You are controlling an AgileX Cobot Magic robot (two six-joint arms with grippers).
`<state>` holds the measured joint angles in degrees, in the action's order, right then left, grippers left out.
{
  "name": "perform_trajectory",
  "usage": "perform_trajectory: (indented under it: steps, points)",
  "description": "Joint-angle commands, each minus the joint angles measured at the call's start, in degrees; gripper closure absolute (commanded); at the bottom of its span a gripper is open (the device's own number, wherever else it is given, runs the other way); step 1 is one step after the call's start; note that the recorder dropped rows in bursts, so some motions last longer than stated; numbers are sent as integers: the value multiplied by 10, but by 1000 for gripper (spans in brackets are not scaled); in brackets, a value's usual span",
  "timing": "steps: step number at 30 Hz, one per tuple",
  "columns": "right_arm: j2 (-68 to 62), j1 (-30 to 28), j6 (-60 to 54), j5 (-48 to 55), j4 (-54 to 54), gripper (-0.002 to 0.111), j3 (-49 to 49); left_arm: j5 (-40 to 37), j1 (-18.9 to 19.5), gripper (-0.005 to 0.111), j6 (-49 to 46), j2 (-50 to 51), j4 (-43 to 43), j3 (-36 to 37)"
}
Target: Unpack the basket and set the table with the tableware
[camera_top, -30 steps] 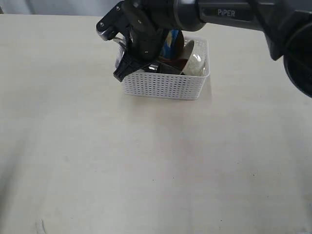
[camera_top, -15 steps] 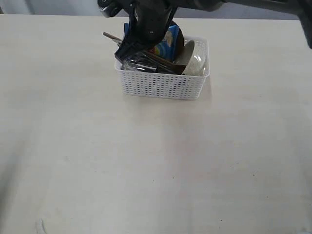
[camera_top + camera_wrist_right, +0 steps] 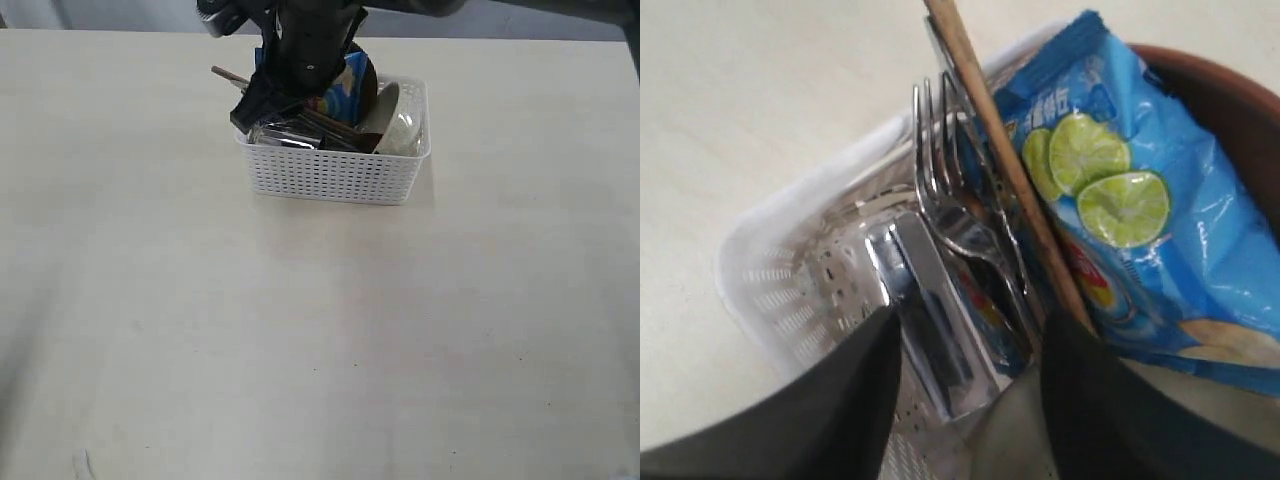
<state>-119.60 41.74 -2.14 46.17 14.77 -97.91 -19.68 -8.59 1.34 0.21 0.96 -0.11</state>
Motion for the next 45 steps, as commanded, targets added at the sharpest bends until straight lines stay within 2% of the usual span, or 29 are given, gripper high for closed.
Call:
perform_trajectory:
  steps: [1, 7, 17, 25, 31, 38, 45]
  points:
    - [-15, -10, -31, 35, 17, 66, 0, 1, -4, 107, 0, -2, 2, 1]
    - [-41, -27, -26, 48, 22, 51, -1, 1, -4, 107, 0, -2, 2, 1]
    - [-46, -28, 11, -20, 51, 56, -1, 1, -4, 107, 0, -2, 2, 1]
    - [13, -20, -22, -21, 67, 56, -1, 1, -4, 107, 0, -2, 2, 1]
    - [34, -49, -16, -16, 96, 55, -1, 1, -4, 107, 0, -2, 2, 1]
    - [6, -63, -32, 5, 128, 48, 0, 1, -4, 107, 0, -2, 2, 1]
    - [-14, -60, -80, -65, 149, 48, 0, 1, -4, 107, 0, -2, 2, 1]
